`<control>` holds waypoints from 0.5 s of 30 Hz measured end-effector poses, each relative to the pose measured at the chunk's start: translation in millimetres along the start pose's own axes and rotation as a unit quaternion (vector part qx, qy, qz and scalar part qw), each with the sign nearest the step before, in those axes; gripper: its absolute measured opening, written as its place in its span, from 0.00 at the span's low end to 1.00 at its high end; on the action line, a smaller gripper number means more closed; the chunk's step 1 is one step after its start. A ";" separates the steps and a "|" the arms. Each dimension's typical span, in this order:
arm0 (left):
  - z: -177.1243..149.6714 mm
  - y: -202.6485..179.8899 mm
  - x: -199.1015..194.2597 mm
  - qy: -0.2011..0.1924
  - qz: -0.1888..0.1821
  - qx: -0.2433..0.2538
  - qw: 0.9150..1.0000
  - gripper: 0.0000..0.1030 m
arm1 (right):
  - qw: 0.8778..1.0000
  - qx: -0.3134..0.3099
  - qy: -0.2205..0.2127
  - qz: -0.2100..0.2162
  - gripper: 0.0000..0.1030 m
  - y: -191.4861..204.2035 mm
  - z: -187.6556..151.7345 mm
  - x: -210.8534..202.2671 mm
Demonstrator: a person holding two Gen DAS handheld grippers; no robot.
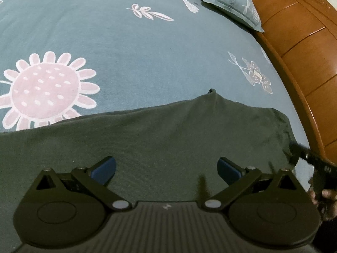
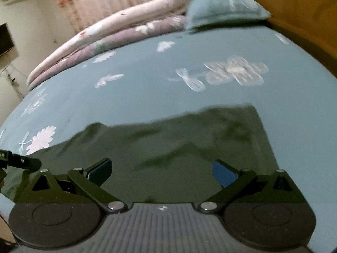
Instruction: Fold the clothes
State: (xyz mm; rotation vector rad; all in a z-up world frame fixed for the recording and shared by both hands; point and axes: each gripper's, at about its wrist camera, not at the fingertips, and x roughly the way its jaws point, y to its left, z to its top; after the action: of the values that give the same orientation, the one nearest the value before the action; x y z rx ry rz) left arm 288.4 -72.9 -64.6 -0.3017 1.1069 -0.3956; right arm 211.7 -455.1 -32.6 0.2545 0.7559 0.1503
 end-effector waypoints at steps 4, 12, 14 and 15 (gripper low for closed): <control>0.1 -1.0 -0.6 0.001 0.004 0.004 1.000 0.99 | 1.000 -0.008 -0.009 0.002 1.00 2.0 11.0 29.3; 0.0 4.5 -1.6 -0.003 -0.007 -0.009 1.000 0.99 | 0.999 -0.022 0.027 -0.024 1.00 -8.5 -8.1 33.1; 0.0 5.7 -1.6 -0.005 -0.010 -0.013 1.000 0.99 | 0.998 -0.020 0.040 -0.044 1.00 -7.0 -9.7 27.3; -0.2 5.8 -1.5 -0.006 -0.011 -0.013 1.000 0.99 | 0.998 -0.019 0.036 -0.049 1.00 -5.0 -10.3 21.6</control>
State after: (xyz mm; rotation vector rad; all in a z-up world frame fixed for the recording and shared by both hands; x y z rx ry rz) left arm 288.6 -67.0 -66.0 -0.3392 1.0996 -0.3980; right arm 220.3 -453.2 -55.4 0.1761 0.8353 0.0813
